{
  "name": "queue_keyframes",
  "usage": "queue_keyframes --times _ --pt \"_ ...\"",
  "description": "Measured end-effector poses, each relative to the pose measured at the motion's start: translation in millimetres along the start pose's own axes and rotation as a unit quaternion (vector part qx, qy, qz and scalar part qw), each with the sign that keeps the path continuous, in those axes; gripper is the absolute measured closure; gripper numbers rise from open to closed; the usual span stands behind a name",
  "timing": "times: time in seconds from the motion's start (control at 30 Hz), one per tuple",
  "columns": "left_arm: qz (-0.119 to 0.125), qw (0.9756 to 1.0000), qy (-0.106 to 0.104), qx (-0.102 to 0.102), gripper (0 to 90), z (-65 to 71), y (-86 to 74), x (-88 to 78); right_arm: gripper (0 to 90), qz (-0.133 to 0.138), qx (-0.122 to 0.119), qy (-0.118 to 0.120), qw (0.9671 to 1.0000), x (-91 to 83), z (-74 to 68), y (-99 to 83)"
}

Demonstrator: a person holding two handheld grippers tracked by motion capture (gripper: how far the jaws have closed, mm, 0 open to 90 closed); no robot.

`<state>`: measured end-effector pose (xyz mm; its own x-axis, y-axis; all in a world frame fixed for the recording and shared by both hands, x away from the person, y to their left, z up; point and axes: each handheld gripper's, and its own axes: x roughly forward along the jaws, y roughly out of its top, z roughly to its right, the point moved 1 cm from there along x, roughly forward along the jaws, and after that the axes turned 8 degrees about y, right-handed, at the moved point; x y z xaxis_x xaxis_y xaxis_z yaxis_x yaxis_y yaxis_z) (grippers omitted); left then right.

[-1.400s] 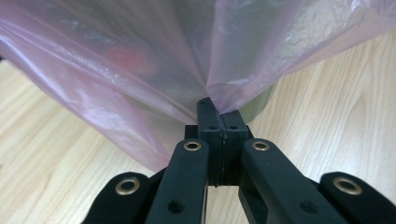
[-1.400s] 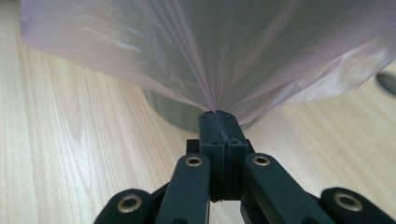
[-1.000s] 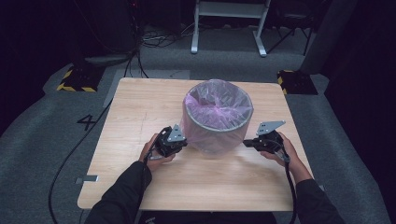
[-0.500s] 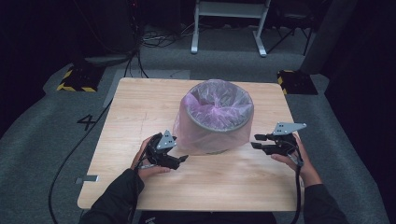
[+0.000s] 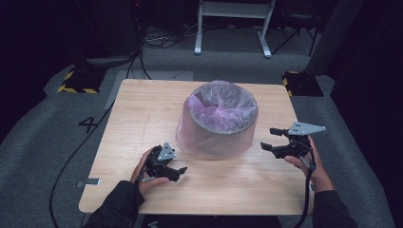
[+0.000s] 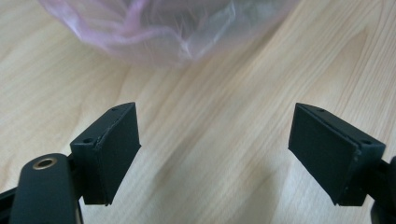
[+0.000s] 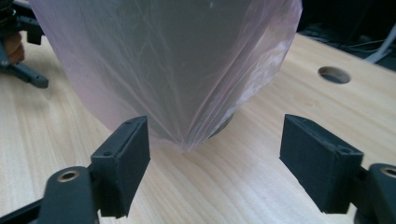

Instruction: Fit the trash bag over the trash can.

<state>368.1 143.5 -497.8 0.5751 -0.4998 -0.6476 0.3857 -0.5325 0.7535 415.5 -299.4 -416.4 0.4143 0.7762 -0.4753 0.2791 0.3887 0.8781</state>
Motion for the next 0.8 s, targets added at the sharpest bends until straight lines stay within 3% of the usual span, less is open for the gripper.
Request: queue_keyframes --times 0.27,0.57,0.8 --pt "-0.021 0.9998 -0.002 0.0 15.9 -0.2 -9.6 0.7 22.0 0.033 -0.013 -0.012 0.9993 -11.7 -5.0 18.7" --pt "-0.029 0.9995 0.002 0.008 15.6 -1.3 -14.5 0.8 21.1 0.041 -0.026 -0.027 0.9985 -15.1 -7.6 32.7" --pt "-0.032 0.9995 -0.006 -0.004 15.2 -3.9 -16.1 1.4 21.0 0.045 -0.031 -0.035 0.9979 -16.7 -8.8 43.6"
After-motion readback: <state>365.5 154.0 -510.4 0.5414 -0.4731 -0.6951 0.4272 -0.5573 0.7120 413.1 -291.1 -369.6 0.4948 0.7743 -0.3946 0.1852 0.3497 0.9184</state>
